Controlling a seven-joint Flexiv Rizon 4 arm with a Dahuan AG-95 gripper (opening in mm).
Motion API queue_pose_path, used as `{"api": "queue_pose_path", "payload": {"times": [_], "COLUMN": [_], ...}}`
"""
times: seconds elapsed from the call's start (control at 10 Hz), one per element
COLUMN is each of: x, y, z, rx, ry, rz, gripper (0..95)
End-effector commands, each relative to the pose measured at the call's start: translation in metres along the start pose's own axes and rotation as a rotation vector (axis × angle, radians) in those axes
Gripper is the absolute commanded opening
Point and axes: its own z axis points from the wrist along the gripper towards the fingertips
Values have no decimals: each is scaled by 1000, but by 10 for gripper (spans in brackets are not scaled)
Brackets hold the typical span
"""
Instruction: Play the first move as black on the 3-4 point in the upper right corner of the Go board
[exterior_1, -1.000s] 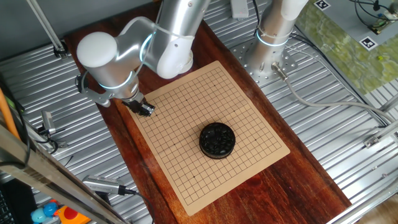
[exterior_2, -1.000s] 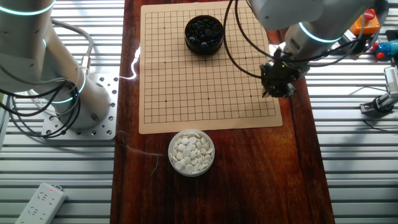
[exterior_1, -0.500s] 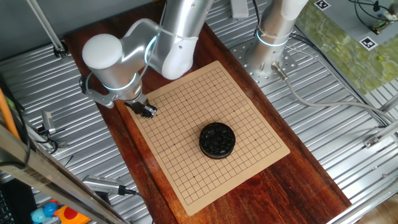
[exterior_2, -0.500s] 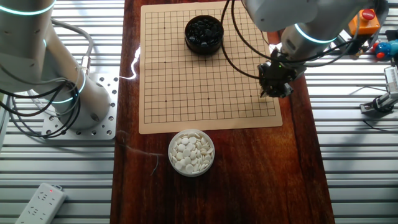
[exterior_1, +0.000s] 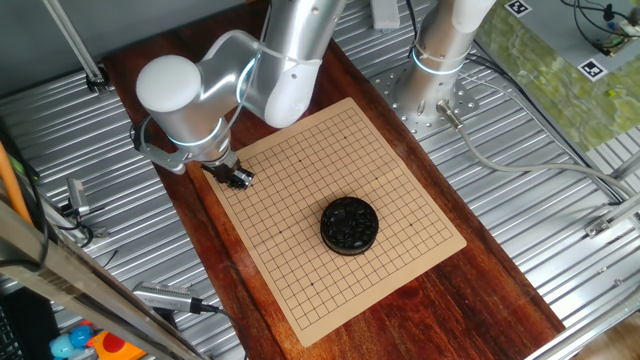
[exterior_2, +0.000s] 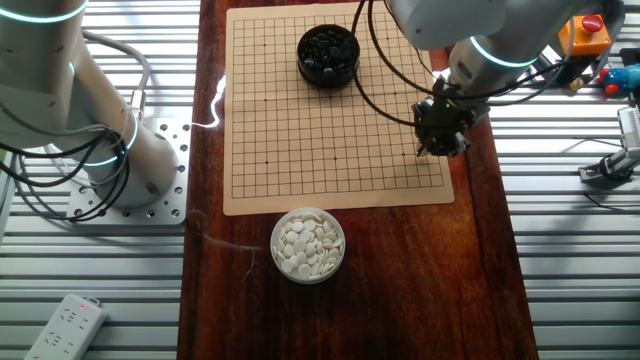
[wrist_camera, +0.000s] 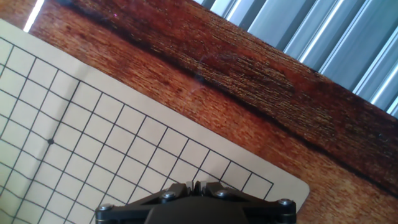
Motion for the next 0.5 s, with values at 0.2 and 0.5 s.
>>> {"api": "queue_pose_path", "payload": {"times": [0.2, 0.5], "x": [1, 1], "y": [0, -1], "z": [0, 2], "rx": [6, 11], "ry": [-4, -9], "rz": [0, 2], "gripper": [0, 0]}}
